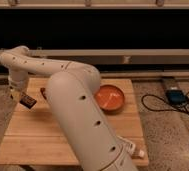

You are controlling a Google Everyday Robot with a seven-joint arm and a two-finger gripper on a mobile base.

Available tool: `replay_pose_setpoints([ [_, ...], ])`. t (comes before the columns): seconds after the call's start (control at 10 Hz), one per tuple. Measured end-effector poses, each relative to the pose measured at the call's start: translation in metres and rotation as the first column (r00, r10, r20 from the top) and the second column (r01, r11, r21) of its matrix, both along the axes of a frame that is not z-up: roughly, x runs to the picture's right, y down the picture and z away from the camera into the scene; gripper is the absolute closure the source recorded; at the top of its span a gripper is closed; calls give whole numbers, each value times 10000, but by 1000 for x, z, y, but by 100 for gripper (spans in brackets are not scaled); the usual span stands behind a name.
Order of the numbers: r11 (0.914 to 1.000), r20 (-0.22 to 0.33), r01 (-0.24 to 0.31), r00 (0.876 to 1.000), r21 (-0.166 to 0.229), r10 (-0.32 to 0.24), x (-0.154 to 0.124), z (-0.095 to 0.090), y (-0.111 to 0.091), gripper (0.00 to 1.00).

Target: Place the eraser in the ceramic cup

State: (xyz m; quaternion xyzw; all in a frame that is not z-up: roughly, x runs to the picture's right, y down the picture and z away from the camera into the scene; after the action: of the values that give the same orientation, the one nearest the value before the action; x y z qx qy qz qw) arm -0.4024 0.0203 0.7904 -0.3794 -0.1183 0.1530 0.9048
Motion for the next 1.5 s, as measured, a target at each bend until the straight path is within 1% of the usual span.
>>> replay_pose_setpoints([
  [0.1,9998,420,51,9991,210,-60,4,-15,-18,100],
  [0.3,9983,1180,117,9928,569,-183,8,-43,-49,100],
  [0.4,9967,1588,37,9872,807,-165,17,-53,-71,100],
  [0.5,9954,1842,-122,9829,950,-56,29,-54,-90,100],
  [0.7,9935,2152,-460,9763,1041,226,50,-44,-115,100],
  [0.8,9921,2227,-725,9737,1023,482,66,-31,-127,100],
  [1.1,9872,2241,-1265,9692,976,1020,104,-8,-149,100],
  [1.3,9826,2186,-1594,9663,949,1357,129,1,-152,100],
  [1.5,9791,2120,-1827,9640,898,1605,148,7,-148,100],
])
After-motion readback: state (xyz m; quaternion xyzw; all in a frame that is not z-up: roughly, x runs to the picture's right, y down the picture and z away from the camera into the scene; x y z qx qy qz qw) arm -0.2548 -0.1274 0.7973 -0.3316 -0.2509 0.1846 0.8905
